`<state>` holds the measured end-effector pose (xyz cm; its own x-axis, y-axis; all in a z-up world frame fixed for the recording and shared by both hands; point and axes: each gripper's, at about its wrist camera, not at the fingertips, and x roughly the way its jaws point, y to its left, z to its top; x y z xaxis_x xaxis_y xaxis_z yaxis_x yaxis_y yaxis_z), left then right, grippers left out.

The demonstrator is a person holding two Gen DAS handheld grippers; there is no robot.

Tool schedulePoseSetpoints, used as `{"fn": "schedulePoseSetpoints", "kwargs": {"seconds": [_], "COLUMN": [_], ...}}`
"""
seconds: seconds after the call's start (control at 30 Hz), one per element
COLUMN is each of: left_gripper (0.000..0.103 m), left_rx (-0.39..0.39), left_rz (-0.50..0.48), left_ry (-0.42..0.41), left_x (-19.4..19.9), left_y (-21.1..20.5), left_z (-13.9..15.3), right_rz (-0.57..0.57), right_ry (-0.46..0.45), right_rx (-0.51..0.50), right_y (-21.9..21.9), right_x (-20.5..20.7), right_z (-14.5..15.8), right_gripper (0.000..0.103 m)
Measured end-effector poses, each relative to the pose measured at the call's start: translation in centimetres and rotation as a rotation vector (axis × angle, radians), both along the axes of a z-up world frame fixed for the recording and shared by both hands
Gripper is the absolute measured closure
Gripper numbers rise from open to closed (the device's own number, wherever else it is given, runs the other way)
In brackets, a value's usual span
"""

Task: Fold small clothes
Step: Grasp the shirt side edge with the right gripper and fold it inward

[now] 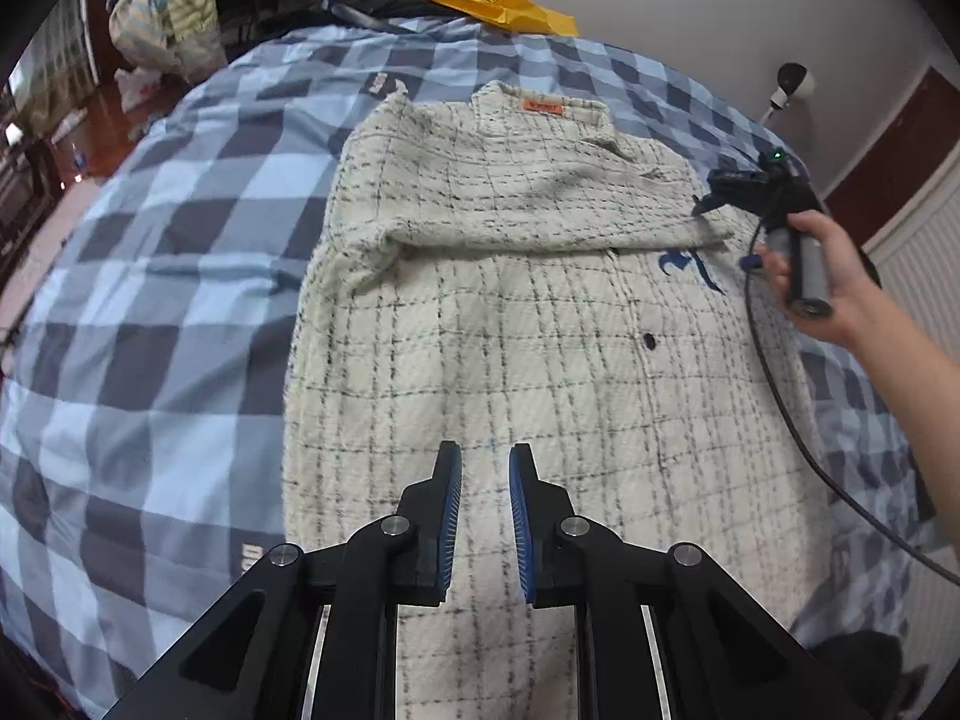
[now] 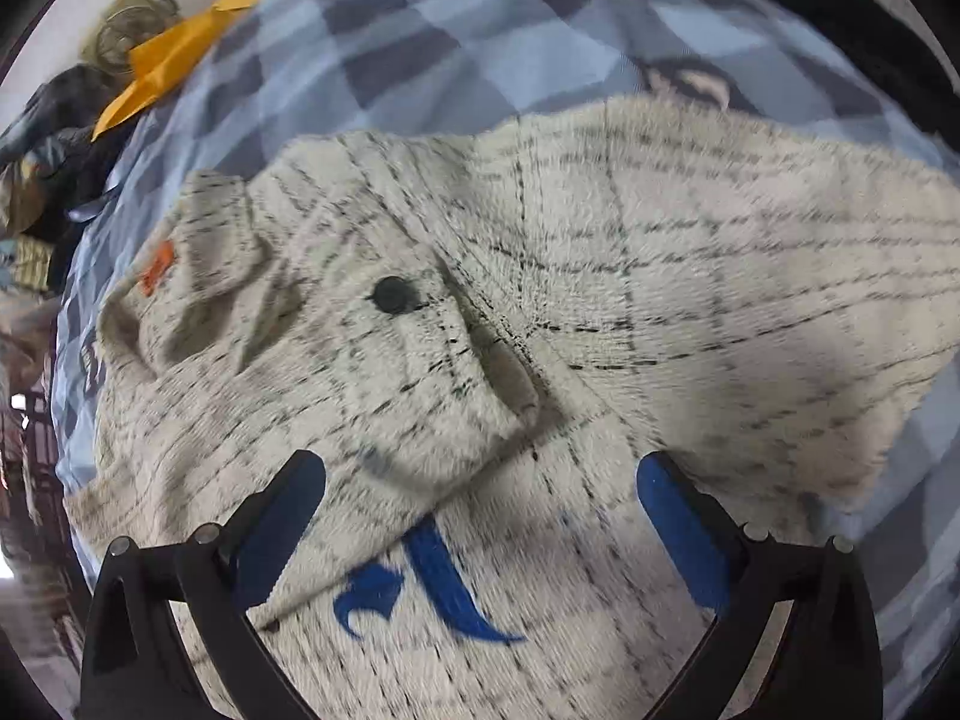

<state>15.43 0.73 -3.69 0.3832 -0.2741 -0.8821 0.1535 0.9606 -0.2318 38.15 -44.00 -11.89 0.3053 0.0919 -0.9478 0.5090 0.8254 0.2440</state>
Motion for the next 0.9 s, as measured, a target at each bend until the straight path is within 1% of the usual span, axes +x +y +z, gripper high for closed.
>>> {"fn": "schedulePoseSetpoints", "kwargs": {"seconds": [0.03,0.07,0.1,0.13,0.17,0.2,0.23,0.3,0.33,0.37,0.43,0.5,0.53,0.6,0.63,0.7,0.73,0.77,0.83,0.9], "left_gripper": [0.075,0.051,0.035,0.014,0.012,0.012,0.012,0.012,0.012,0.012,0.012,0.012,0.012,0.012,0.012,0.012,0.012,0.012,0.012,0.012], "left_rx": [-0.009,-0.02,-0.027,-0.027,-0.016,-0.006,0.007,0.031,0.039,0.054,0.095,0.13,0.14,0.162,0.176,0.225,0.247,0.274,0.302,0.318], "left_rz": [0.007,0.018,0.03,0.051,0.077,0.079,0.064,0.044,0.045,0.048,0.06,0.088,0.103,0.141,0.155,0.186,0.197,0.208,0.211,0.204], "left_ry": [0.004,0.011,0.01,-0.003,-0.035,-0.054,-0.068,-0.086,-0.092,-0.1,-0.093,-0.064,-0.058,-0.066,-0.072,-0.097,-0.105,-0.112,-0.111,-0.112], "left_x": [0.0,0.0,0.0,0.0,-0.2,-0.3,-0.4,-0.5,-0.5,-0.6,-0.4,-0.1,0.0,0.0,-0.1,0.0,0.0,0.1,0.3,0.5], "left_y": [0.1,0.3,0.4,0.6,0.7,0.7,0.4,0.1,0.1,0.1,0.4,1.1,1.5,2.5,2.8,3.5,3.7,4.0,4.2,4.2], "left_z": [-0.1,-0.2,-0.1,0.0,0.4,0.6,0.8,1.1,1.2,1.2,1.0,0.6,0.5,0.6,0.6,0.7,0.8,0.8,0.7,0.7], "right_rz": [-0.006,-0.009,-0.006,0.008,0.022,0.04,0.052,0.057,0.058,0.063,0.08,0.098,0.102,0.107,0.113,0.108,0.1,0.09,0.065,0.045], "right_ry": [0.002,-0.002,-0.01,-0.013,-0.007,-0.002,0.001,-0.009,-0.027,-0.046,-0.087,-0.133,-0.15,-0.187,-0.219,-0.273,-0.295,-0.313,-0.333,-0.295], "right_rx": [0.004,0.01,0.012,0.009,0.009,0.018,0.032,0.051,0.051,0.052,0.039,0.032,0.034,0.042,0.037,0.035,0.037,0.037,0.02,0.017], "right_y": [-0.1,0.0,0.1,0.4,0.7,1.1,1.3,1.6,1.6,1.7,1.9,2.3,1.9,1.6,1.7,1.2,0.2,-0.1,-0.7,-1.6], "right_x": [0.2,0.3,0.5,0.6,0.8,0.9,1.2,1.1,0.9,0.6,0.3,-0.8,-0.6,-1.0,-1.7,-3.0,-3.9,-4.2,-4.6,-4.6], "right_z": [-0.2,-0.4,-0.5,-0.6,-0.7,-0.8,-0.8,-0.4,0.3,0.9,2.4,4.2,4.8,6.0,7.0,8.5,9.2,9.4,9.5,8.4], "right_gripper": [0.012,0.013,0.016,0.024,0.03,0.049,0.062,0.073,0.081,0.084,0.088,0.089,0.089,0.09,0.09,0.09,0.09,0.09,0.09,0.09]}}
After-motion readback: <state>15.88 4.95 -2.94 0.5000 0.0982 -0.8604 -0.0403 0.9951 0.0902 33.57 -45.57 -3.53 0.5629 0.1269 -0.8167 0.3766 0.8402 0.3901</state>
